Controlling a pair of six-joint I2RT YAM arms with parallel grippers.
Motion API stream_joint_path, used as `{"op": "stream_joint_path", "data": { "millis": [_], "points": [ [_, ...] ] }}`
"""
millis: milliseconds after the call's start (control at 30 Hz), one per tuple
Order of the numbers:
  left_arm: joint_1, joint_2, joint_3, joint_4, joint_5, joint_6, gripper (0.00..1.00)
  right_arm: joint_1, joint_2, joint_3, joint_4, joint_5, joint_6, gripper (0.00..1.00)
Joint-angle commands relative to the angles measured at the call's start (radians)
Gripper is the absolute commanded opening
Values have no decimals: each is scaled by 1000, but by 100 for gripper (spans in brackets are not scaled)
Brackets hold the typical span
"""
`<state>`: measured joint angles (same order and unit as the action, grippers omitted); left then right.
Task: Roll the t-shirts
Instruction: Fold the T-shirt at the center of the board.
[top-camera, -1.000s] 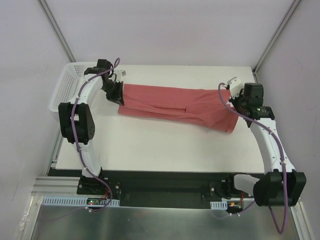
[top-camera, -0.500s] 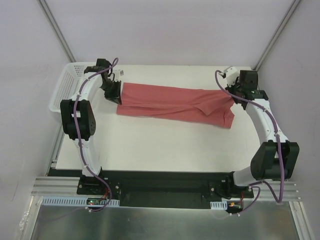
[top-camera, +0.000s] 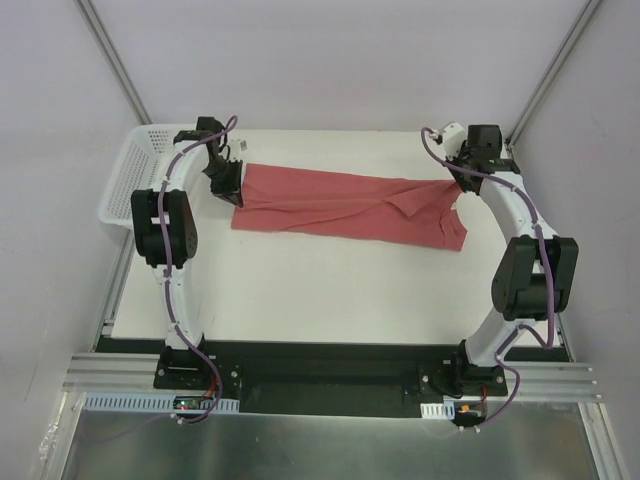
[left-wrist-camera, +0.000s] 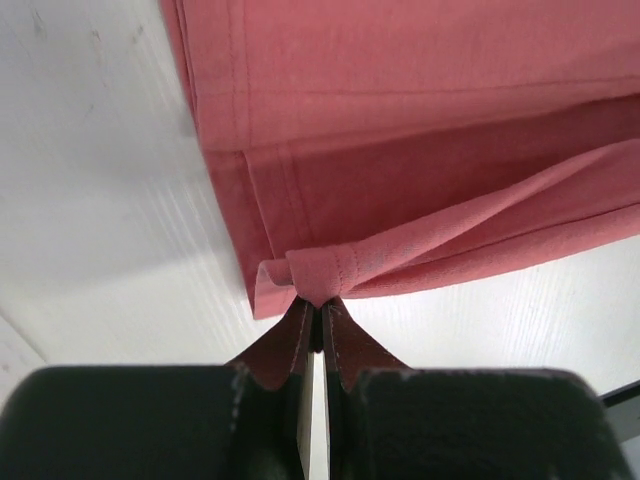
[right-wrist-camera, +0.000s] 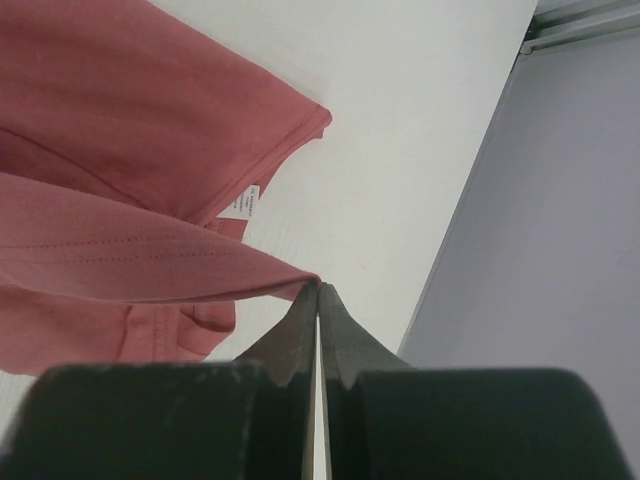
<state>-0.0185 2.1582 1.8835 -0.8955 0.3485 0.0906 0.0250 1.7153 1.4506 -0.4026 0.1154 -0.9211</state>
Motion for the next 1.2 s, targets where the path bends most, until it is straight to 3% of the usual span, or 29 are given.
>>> {"op": "stream_joint_path", "data": {
  "millis": [0, 667, 767, 867, 900, 933, 1000, 1033, 1067, 1167],
  "points": [
    [9, 48, 92, -8, -46, -17, 0, 7, 49, 62, 36, 32, -22, 1],
    [12, 161, 264, 13, -40, -12, 0, 44, 164, 139, 74, 69, -45, 1],
    [12, 187, 284, 23, -93, -25, 2, 47, 196, 160, 79, 72, -47, 1],
    [12, 196, 282, 29, -147, -49, 11, 47, 236, 194, 102, 96, -29, 1],
    [12, 192, 281, 39, -198, -77, 29, 49, 265, 215, 105, 99, -22, 1],
    [12, 187, 282, 49, -219, -89, 39, 50, 277, 231, 105, 102, -12, 1],
    [12, 155, 301, 64, -249, -89, 45, 56, 294, 258, 108, 109, 5, 1],
    [12, 141, 315, 72, -264, -89, 53, 56, 300, 289, 107, 116, 19, 4],
    [9, 126, 328, 72, -287, -116, 55, 59, 297, 301, 107, 122, 57, 32],
    [9, 37, 313, 113, -267, -120, 58, 58, 256, 303, 82, 98, 97, 72]
  ]
}}
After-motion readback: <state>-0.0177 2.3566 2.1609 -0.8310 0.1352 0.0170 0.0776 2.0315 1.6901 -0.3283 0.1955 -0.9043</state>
